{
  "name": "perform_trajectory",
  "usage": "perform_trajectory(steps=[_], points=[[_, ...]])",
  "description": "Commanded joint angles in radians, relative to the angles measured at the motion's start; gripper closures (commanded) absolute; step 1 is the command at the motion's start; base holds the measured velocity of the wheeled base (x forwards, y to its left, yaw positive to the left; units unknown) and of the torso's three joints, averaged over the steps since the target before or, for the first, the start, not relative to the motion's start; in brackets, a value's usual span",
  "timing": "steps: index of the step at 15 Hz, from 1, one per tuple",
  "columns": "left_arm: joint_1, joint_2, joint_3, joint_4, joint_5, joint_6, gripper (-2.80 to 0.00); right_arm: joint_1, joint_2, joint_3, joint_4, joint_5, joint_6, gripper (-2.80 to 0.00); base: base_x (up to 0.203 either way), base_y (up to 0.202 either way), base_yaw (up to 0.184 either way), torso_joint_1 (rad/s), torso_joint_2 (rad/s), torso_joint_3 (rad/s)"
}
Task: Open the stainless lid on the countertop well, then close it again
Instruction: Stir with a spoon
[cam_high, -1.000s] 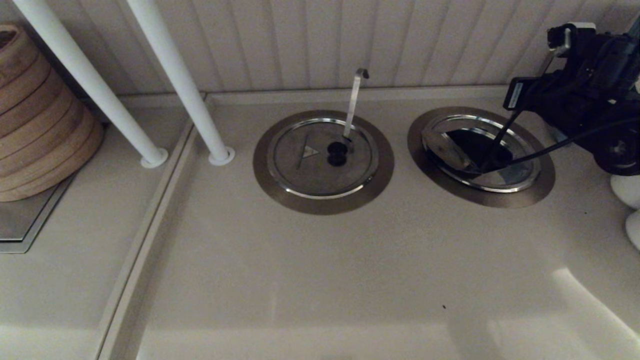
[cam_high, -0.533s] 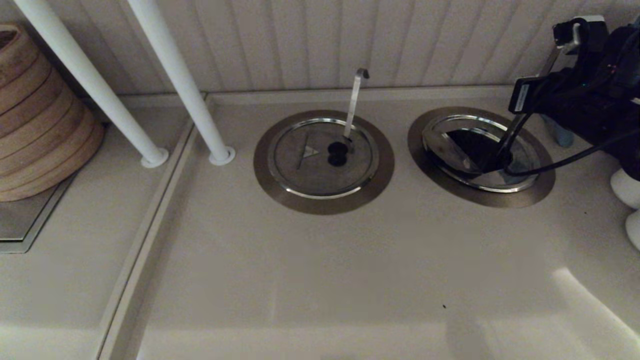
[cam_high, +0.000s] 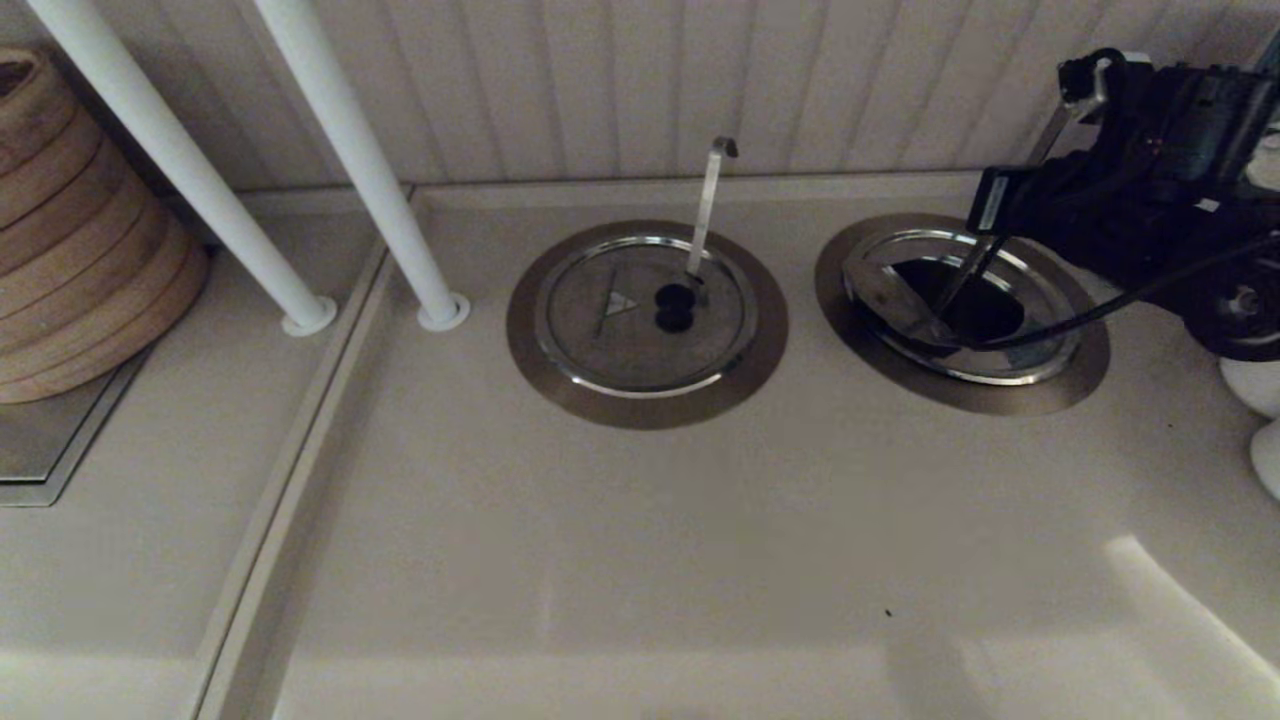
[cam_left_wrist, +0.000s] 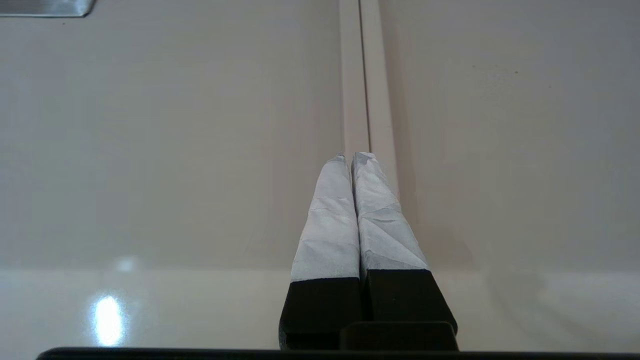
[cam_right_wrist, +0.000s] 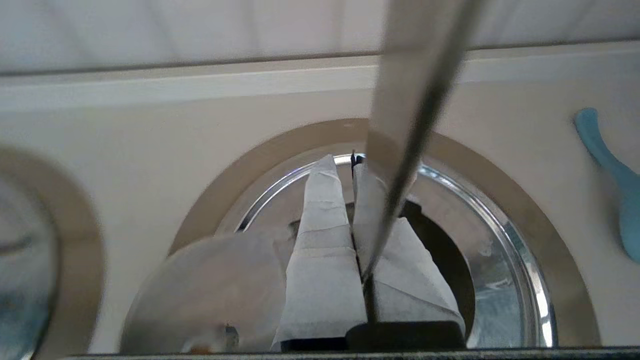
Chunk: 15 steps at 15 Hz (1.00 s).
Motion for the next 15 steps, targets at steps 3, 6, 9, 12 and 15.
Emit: perform_trajectory(steps=[3,6,9,12,15], points=[[0.0,0.001,0.0,0.0,0.0,0.0,0.0,-0.031,0.081,-0.047,-0.04,-0.02,-0.002,0.0,0.0,0.0,0.0,0.0,0.0,0.0],[0.0,0.001,0.0,0.0,0.0,0.0,0.0,-0.067,0.153,-0.106,-0.055,-0.019,-0.002,0.0,0.0,0.0,0.0,0.0,0.0,0.0],[0.0,0.001,0.0,0.0,-0.001,0.0,0.0,-0.094,0.217,-0.177,-0.056,-0.021,-0.002,0.0,0.0,0.0,0.0,0.0,0.0,0.0],[0.0,0.001,0.0,0.0,0.0,0.0,0.0,-0.114,0.291,-0.27,-0.053,-0.028,-0.003,0.0,0.0,0.0,0.0,0.0,0.0,0.0],[0.0,0.001,0.0,0.0,0.0,0.0,0.0,-0.105,0.326,-0.318,-0.044,-0.033,-0.004,0.0,0.0,0.0,0.0,0.0,0.0,0.0]])
